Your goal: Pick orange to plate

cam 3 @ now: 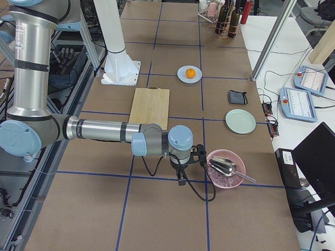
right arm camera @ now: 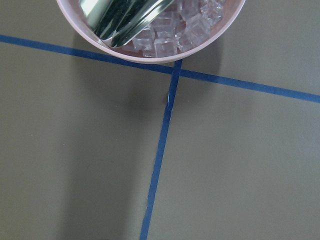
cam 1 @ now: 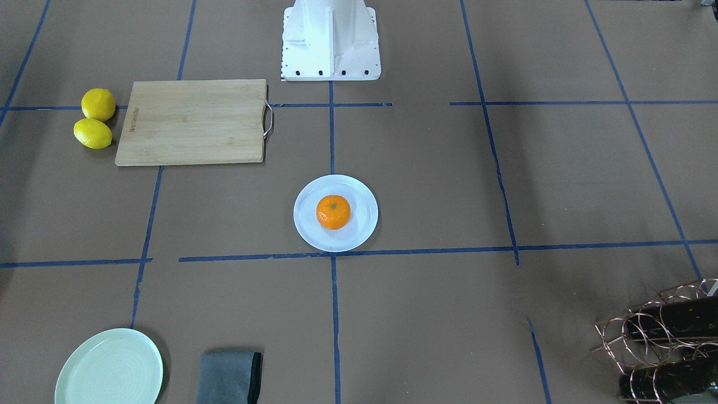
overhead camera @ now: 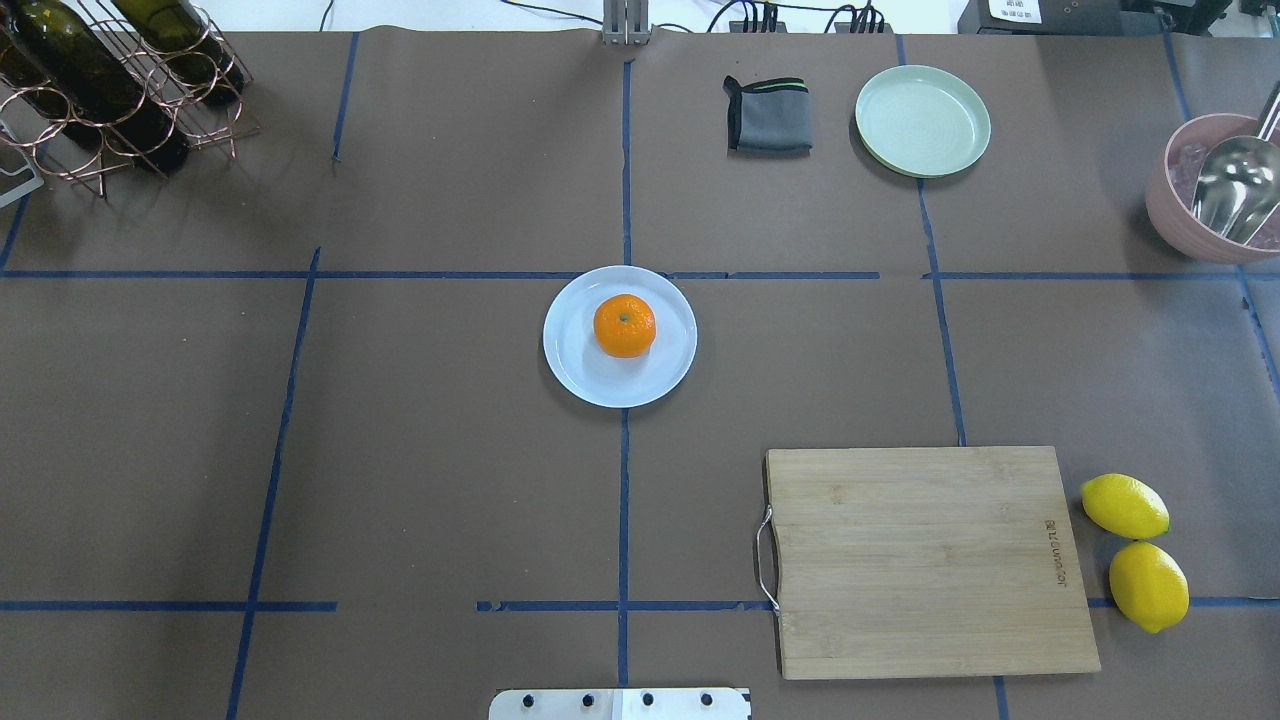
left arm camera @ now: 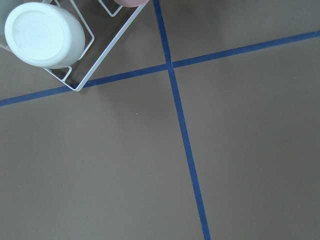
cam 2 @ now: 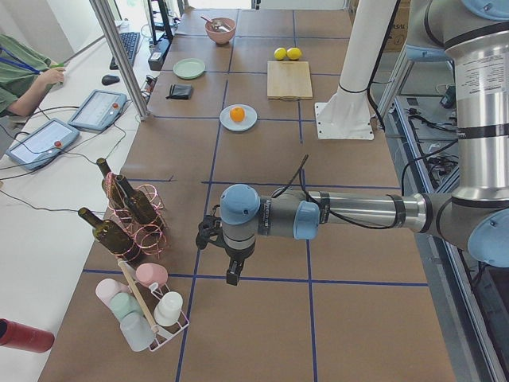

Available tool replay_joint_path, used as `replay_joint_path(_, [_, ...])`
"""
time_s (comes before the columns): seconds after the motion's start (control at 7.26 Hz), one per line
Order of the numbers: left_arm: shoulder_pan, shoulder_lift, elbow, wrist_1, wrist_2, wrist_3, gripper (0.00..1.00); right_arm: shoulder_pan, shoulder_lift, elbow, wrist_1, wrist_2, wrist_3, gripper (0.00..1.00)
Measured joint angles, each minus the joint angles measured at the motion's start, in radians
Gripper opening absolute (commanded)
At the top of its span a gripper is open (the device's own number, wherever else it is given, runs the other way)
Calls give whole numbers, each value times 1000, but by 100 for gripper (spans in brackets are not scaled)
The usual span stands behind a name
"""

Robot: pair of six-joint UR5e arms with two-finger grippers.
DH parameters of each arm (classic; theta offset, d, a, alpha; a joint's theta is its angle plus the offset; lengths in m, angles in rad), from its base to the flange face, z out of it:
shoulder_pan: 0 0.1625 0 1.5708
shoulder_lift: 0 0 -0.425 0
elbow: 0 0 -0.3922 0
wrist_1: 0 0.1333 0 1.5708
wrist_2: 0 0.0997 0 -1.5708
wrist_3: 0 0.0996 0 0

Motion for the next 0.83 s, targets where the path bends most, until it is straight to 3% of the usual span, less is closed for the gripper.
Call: replay_joint_path(0.83, [-2, 2, -11, 0, 0, 0, 100, 0, 1, -19, 3, 2, -1, 100])
